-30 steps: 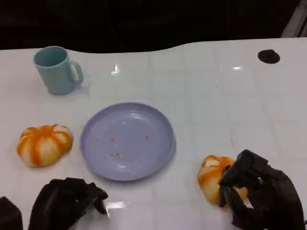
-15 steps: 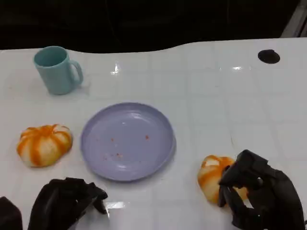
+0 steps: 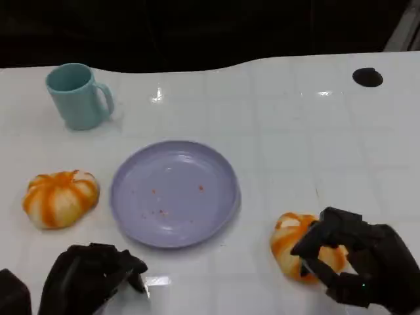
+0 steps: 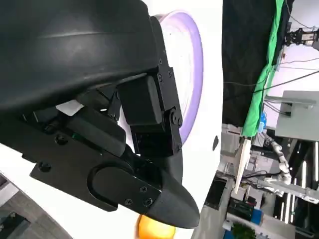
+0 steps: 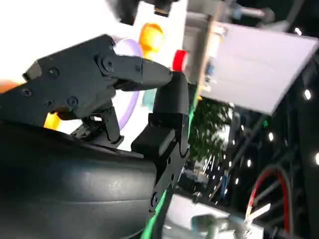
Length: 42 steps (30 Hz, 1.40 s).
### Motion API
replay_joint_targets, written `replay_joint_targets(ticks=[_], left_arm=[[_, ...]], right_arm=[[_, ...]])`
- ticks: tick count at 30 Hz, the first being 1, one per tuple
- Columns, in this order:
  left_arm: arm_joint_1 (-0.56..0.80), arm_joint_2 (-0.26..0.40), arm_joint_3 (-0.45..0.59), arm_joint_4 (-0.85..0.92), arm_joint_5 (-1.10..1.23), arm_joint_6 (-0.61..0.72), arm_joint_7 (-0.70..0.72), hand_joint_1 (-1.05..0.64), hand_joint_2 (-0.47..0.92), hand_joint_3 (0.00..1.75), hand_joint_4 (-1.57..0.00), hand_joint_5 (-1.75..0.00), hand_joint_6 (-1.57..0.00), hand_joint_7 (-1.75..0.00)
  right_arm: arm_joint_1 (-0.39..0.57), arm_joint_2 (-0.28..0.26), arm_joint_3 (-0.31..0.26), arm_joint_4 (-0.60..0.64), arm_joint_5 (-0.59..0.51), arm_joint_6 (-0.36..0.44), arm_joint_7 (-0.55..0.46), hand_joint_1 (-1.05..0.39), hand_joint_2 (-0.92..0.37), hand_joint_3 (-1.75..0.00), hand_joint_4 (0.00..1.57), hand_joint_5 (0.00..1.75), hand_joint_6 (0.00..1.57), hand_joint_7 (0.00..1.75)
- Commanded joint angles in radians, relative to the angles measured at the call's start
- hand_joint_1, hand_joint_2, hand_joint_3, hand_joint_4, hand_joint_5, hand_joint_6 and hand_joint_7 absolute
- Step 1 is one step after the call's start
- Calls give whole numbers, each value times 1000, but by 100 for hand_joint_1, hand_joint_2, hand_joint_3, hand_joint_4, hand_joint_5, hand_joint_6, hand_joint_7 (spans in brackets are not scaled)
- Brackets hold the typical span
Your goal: Grasp the bread from the table and place it into the plate.
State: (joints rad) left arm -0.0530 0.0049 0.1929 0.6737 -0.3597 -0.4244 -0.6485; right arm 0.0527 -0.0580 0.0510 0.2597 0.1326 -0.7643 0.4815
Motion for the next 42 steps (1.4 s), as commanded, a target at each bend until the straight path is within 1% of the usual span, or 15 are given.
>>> replay_joint_targets(ticks=[1, 4, 5, 6, 7, 8, 10, 12, 14, 15, 19, 21, 27, 34, 42], left_arm=[[5, 15, 3, -1, 5, 5, 4, -105, 82, 0, -77, -164, -157, -18], [7, 14, 2, -7, 5, 11, 5, -105, 82, 0, -77, -164, -157, -18], [8, 14, 1, -9, 5, 10, 5, -105, 81, 0, -77, -164, -157, -18], [8, 13, 0, -9, 6, 10, 4, -105, 81, 0, -77, -165, -157, -18], [8, 14, 0, -9, 6, 10, 3, -105, 81, 0, -77, -165, -157, -18], [7, 14, -1, -8, 5, 10, 3, -105, 82, 0, -76, -165, -157, -17], [6, 13, -2, -6, 5, 10, 2, -105, 82, 0, -76, -165, -157, -17], [4, 12, -2, -2, 5, 7, 1, -105, 82, 0, -76, -164, -157, -17], [3, 10, -2, 1, 3, 7, -1, -105, 82, 0, -76, -164, -157, -16], [3, 10, -2, 0, 3, 8, 1, -105, 82, 0, -76, -164, -157, -16], [4, 6, -3, -7, 1, 18, 5, -105, 81, 0, -77, -165, -157, -17], [4, 6, -4, -7, 2, 18, 4, -105, 81, 0, -76, -165, -157, -17], [6, 4, -5, -10, 4, 20, 8, -104, 81, 0, -76, -165, -157, -17], [5, 6, -4, -6, 6, 17, 11, -105, 81, 0, -76, -166, -157, -18], [6, 6, -1, -6, 1, 13, 4, -105, 82, 0, -76, -165, -157, -16]], right_arm=[[0, -69, -24, -80, -85, 11, -47, -45, -92, -21, 64, 121, 73, 79], [3, -111, -44, -139, -210, 13, -104, -46, -92, -17, 59, 106, 67, 66], [3, -126, -51, -156, -254, 10, -123, -46, -92, -17, 57, 98, 64, 59], [3, -136, -53, -167, -282, 9, -139, -47, -92, -17, 56, 93, 63, 54], [3, -156, -60, -191, -336, 17, -155, -47, -92, -17, 56, 91, 62, 52], [4, -176, -65, -217, -385, 30, -169, -51, -92, -20, 52, 82, 59, 40], [7, -209, -68, -260, -447, 57, -184, -54, -92, -22, 49, 76, 57, 32], [11, -248, -70, -320, -506, 101, -180, -55, -92, -20, 40, 59, 55, 16], [15, -284, -70, -377, -568, 143, -176, -59, -92, -20, 34, 42, 52, 5], [18, -299, -68, -405, -597, 164, -173, -60, -92, -20, 32, 38, 50, 3], [31, -339, -48, -483, -683, 228, -172, -63, -92, -17, 24, 28, 43, 0], [33, -348, -35, -501, -718, 257, -175, -62, -92, -12, 23, 24, 40, 0], [28, -374, 8, -527, -814, 333, -176, -61, -92, -6, 16, 16, 31, 0], [-2, -376, 79, -503, -931, 423, -194, -62, -91, -3, 13, 13, 23, 0], [-58, -380, 158, -406, -1019, 468, -268, -59, -89, 0, 15, 12, 23, 0]])
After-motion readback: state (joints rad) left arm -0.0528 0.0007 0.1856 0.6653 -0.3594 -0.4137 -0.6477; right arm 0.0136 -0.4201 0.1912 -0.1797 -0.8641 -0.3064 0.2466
